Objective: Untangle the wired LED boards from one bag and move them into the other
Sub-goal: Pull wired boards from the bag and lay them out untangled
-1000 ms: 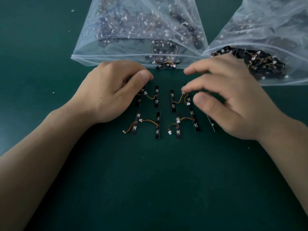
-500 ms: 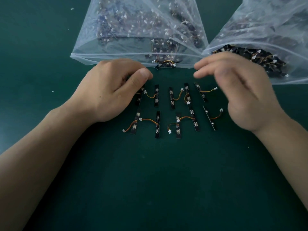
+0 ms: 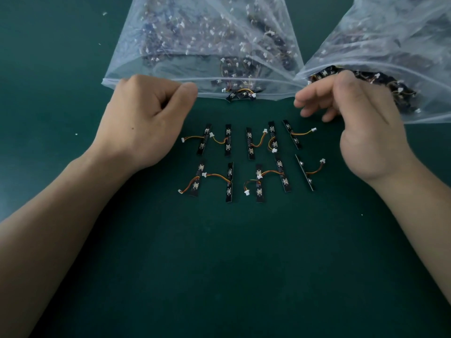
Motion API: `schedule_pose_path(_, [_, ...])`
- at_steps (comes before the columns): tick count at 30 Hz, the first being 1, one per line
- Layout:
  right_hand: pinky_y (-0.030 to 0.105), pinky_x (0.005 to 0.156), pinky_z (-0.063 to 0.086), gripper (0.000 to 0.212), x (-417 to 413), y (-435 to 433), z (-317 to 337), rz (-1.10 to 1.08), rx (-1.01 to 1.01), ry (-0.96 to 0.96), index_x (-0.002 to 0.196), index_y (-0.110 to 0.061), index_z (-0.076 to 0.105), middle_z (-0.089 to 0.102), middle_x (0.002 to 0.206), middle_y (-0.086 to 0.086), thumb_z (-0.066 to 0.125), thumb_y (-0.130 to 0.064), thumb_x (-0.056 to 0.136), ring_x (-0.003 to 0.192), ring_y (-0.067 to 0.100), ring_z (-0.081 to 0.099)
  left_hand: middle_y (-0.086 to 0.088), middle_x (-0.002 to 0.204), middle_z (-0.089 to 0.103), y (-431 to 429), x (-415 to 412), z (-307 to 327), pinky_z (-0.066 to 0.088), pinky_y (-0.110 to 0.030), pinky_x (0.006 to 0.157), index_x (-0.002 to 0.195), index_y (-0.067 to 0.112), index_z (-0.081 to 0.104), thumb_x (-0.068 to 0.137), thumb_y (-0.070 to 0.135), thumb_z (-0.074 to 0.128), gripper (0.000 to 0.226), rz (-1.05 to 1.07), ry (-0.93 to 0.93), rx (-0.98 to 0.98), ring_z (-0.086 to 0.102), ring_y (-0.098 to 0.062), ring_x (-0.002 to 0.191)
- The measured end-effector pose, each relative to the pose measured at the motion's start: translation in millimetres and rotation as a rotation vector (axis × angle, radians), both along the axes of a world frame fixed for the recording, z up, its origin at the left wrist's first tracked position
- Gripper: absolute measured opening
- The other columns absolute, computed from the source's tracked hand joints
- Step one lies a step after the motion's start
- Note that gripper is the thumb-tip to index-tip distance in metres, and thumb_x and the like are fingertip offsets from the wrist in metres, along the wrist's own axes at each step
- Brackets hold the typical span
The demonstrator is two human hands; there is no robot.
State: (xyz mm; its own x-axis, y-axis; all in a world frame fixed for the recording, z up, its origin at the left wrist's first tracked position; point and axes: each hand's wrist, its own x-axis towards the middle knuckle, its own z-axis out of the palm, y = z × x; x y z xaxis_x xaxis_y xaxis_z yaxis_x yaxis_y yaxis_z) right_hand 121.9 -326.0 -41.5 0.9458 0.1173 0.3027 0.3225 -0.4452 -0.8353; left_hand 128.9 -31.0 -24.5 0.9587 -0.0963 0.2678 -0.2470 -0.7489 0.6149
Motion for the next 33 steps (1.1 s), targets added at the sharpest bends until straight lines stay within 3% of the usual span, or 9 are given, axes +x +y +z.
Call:
schedule_pose_path(4, [0.034, 0.095, 0.053, 0.044, 2, -11, 6, -0.011, -0.087, 0.002, 0.111, -0.024, 0.074, 0.077, 0.111, -0.007, 0.031, -0.034, 0.112, 0.109, 0.014, 0.071, 0.003, 0.053, 0.050, 5, 3, -4, 0.037, -0.024, 0.051, 0.067, 0.010, 0.059, 0.103, 0.037, 0.045, 0.047, 0.030, -0.030, -0.016, 0.046, -0.010, 0.050])
schedule_pose_path(6, [0.033, 0.102, 0.052, 0.041, 1, -14, 6, -0.034, -0.199, -0.044, 0.116, -0.017, 0.074, 0.075, 0.112, -0.008, 0.035, -0.029, 0.113, 0.112, 0.011, 0.069, 0.008, 0.057, 0.054, 11, 8, -6, 0.046, -0.032, 0.061, 0.080, 0.019, 0.067, 0.104, 0.036, 0.044, 0.037, 0.079, -0.069, 0.055, 0.052, -0.014, 0.058])
schedule_pose_path(8, [0.020, 0.099, 0.048, 0.034, 0, -14, 5, -0.051, -0.272, -0.065, 0.117, -0.017, 0.072, 0.073, 0.111, -0.009, 0.039, -0.025, 0.112, 0.110, 0.002, 0.066, 0.011, 0.066, 0.057, 17, 12, -8, 0.051, -0.043, 0.070, 0.095, 0.027, 0.069, 0.104, 0.034, 0.045, 0.027, 0.111, -0.052, 0.118, 0.052, -0.024, 0.066])
schedule_pose_path(11, [0.008, 0.094, 0.041, 0.032, 0, -9, 4, -0.060, -0.320, -0.016, 0.117, -0.023, 0.073, 0.070, 0.111, -0.013, 0.048, -0.007, 0.104, 0.107, -0.008, 0.062, 0.014, 0.060, 0.056, 18, 12, -11, 0.043, -0.037, 0.063, 0.105, 0.033, 0.070, 0.101, 0.028, 0.048, 0.023, 0.065, -0.036, 0.124, 0.047, -0.015, 0.056])
schedule_pose_path(14, [0.022, 0.097, 0.048, 0.041, 2, -10, 7, -0.129, -0.372, -0.096, 0.103, -0.017, 0.079, 0.070, 0.105, -0.008, 0.048, 0.007, 0.092, 0.102, 0.007, 0.065, 0.022, 0.064, 0.057, 15, 8, -11, 0.032, -0.031, 0.057, 0.101, 0.035, 0.071, 0.095, 0.024, 0.047, 0.027, 0.011, -0.029, 0.142, 0.048, -0.014, 0.053])
schedule_pose_path(16, [0.036, 0.087, 0.052, 0.044, 2, -13, 10, -0.199, -0.436, -0.153, 0.089, -0.019, 0.079, 0.070, 0.095, -0.003, 0.045, 0.008, 0.083, 0.093, 0.020, 0.064, 0.023, 0.065, 0.058, 15, 8, -10, 0.033, -0.031, 0.057, 0.100, 0.036, 0.071, 0.093, 0.025, 0.048, 0.027, 0.005, -0.006, 0.158, 0.052, -0.009, 0.058])
schedule_pose_path(18, [0.041, 0.075, 0.051, 0.041, 1, -12, 13, -0.240, -0.462, -0.090, 0.073, -0.028, 0.071, 0.066, 0.087, -0.003, 0.043, 0.002, 0.079, 0.082, 0.021, 0.060, 0.019, 0.067, 0.059, 16, 9, -9, 0.040, -0.032, 0.059, 0.101, 0.039, 0.070, 0.091, 0.027, 0.049, 0.026, 0.004, 0.017, 0.164, 0.053, -0.010, 0.061])
schedule_pose_path(20, [0.044, 0.074, 0.052, 0.037, 0, -11, 11, -0.240, -0.501, 0.004, 0.065, -0.029, 0.064, 0.065, 0.084, -0.009, 0.042, -0.002, 0.078, 0.079, 0.023, 0.059, 0.017, 0.067, 0.059, 16, 9, -9, 0.044, -0.033, 0.061, 0.102, 0.042, 0.069, 0.090, 0.030, 0.049, 0.026, 0.000, 0.028, 0.163, 0.053, -0.010, 0.061])
schedule_pose_path(33, [0.043, 0.067, 0.052, 0.036, 1, -9, 7, -0.281, -0.497, 0.079, 0.074, -0.027, 0.069, 0.065, 0.087, -0.012, 0.042, -0.005, 0.080, 0.069, 0.022, 0.057, 0.026, 0.070, 0.059, 16, 9, -11, 0.040, -0.033, 0.063, 0.103, 0.043, 0.070, 0.091, 0.033, 0.051, 0.025, -0.003, 0.017, 0.178, 0.054, -0.003, 0.065])
